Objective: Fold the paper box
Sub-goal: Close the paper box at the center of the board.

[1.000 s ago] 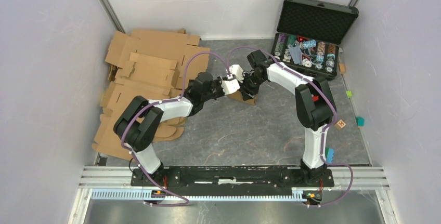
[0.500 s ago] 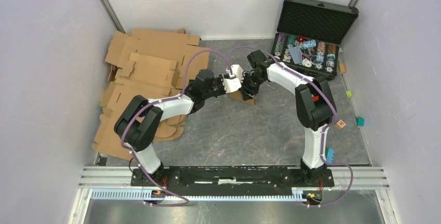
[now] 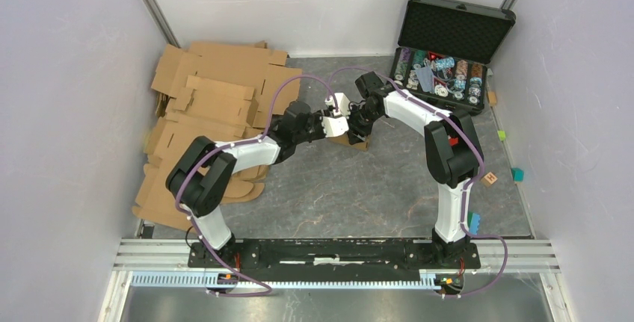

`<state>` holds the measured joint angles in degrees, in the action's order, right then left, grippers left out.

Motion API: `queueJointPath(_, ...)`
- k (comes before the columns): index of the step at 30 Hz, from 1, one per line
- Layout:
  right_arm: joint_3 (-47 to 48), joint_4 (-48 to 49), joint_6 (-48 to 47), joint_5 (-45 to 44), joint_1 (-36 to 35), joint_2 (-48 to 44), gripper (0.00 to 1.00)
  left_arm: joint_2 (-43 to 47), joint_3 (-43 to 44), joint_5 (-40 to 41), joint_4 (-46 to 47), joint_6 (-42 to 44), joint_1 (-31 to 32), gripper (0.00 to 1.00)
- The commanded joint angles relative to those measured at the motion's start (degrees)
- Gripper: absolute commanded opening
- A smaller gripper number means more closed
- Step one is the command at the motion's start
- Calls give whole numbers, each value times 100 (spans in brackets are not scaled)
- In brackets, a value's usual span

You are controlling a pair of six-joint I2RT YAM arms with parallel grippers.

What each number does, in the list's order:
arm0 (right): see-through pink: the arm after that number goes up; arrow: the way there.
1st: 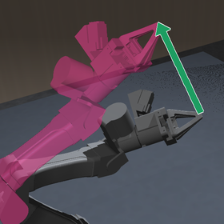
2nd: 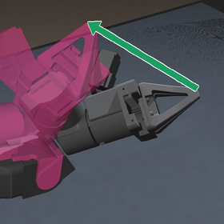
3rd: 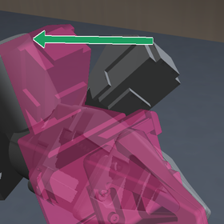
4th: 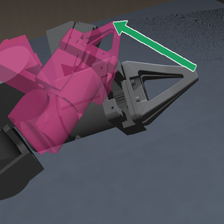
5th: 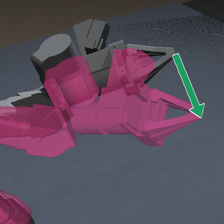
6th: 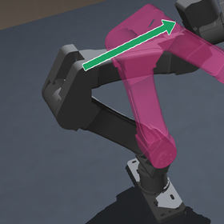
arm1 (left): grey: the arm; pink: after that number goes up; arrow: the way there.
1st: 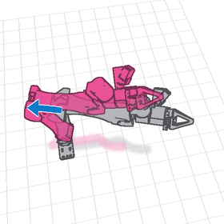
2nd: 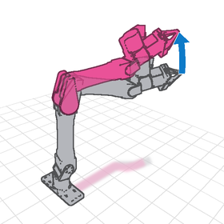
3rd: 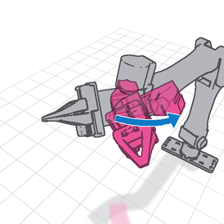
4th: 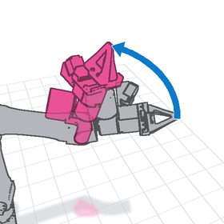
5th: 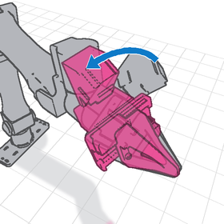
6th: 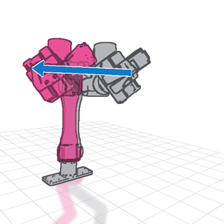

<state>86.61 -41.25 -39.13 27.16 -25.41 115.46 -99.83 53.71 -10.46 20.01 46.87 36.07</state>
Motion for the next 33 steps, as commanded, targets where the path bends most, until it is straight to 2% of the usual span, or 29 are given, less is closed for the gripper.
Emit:
queueJointPath(1,124,-47,-81,159,-24,35,44,-110,133,-38,-6,245,14,43)
queueJointPath(8,128,-82,-103,202,-27,29,44,-199,262,-65,13,161,20,36)
queueJointPath(13,128,-116,-134,253,-21,29,43,-248,505,-230,-199,161,14,24)
queueJointPath(16,137,-124,-143,251,-26,35,42,-219,526,-220,-212,154,16,9)
queueJointPath(19,146,-136,-138,261,-25,47,41,-147,493,-249,-240,146,21,3)
queueJointPath(26,197,-142,-130,278,-26,90,37,-10,482,-274,-469,-64,105,2)
queueJointPath(29,264,-212,-112,290,-26,141,25,33,543,-251,-469,-578,129,2)
queueJointPath(33,352,-246,-96,241,-25,189,25,-30,747,6,-508,-1616,128,2)
